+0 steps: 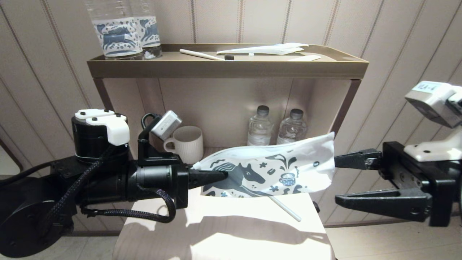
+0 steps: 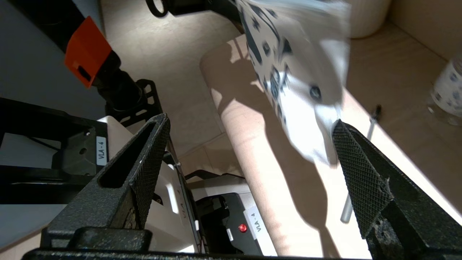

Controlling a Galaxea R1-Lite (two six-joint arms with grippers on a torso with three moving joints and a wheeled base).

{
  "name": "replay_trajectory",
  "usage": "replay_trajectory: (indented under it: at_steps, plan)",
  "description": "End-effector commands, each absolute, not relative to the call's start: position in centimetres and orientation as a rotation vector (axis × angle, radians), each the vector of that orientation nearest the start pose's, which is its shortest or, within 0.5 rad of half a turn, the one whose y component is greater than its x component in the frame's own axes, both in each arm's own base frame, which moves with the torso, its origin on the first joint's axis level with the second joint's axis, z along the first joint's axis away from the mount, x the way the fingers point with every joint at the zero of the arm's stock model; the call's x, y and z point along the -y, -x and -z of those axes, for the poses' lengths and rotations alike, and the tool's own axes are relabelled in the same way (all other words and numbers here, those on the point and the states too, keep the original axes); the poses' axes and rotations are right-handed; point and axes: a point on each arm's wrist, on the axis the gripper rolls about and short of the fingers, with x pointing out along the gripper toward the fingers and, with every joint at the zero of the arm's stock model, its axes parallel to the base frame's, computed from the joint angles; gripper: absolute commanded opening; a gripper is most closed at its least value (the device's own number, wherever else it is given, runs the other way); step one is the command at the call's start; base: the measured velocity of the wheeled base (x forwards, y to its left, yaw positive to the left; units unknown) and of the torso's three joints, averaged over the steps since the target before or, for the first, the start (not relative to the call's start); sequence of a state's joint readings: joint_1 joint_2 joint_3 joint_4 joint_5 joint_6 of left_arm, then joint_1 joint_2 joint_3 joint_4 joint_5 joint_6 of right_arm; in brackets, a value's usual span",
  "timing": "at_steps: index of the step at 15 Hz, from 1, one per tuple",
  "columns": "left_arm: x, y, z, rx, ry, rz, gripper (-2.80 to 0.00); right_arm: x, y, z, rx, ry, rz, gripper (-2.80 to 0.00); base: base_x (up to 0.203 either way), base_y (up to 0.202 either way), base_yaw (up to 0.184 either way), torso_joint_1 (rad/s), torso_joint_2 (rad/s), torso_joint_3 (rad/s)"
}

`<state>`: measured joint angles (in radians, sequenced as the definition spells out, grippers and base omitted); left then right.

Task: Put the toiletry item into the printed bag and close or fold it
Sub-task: Pick up a toothbrush

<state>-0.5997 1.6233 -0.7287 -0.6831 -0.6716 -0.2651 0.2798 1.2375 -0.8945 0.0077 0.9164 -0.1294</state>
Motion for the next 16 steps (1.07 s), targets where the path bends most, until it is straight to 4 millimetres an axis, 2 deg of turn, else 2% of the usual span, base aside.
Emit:
replay_trajectory:
  at_steps: [1, 5, 8, 9, 13, 16]
  plan:
    - [16.1, -22.7, -20.0, -0.355, 0.24, 1.202, -2.8, -5.5, -15.8, -26.2, -0.27, -0.009, -1.155, 0.0, 0.0, 0.0, 0.0, 0.0, 0.0, 0.0]
    - [15.4, -22.0, -19.9, -0.423, 0.159, 1.148, -2.8, -4.7, -15.7, -24.6, -0.415, -0.058, -1.081, 0.0, 0.0, 0.0, 0.0, 0.0, 0.0, 0.0]
    - [15.3, -21.1, -20.3, -0.417, 0.11, 1.068, -2.8, -5.9, -16.4, -23.7, -0.479, -0.014, -1.024, 0.0, 0.0, 0.0, 0.0, 0.0, 0.0, 0.0]
    - [15.2, -20.8, -20.6, -0.412, 0.11, 1.071, -2.8, -6.2, -16.8, -23.2, -0.505, 0.012, -0.966, -2.8, 0.0, 0.0, 0.0, 0.0, 0.0, 0.0]
    - [14.7, -19.0, -21.7, -0.406, 0.104, 1.088, -2.8, -7.5, -17.1, -22.9, -0.525, 0.061, -0.941, -2.8, 0.0, 0.0, 0.0, 0.0, 0.0, 0.0]
    - [13.8, -17.9, -22.5, -0.415, 0.095, 1.024, -2.8, -8.0, -17.8, -22.7, -0.547, 0.082, -0.896, -2.8, 0.0, 0.0, 0.0, 0.0, 0.0, 0.0]
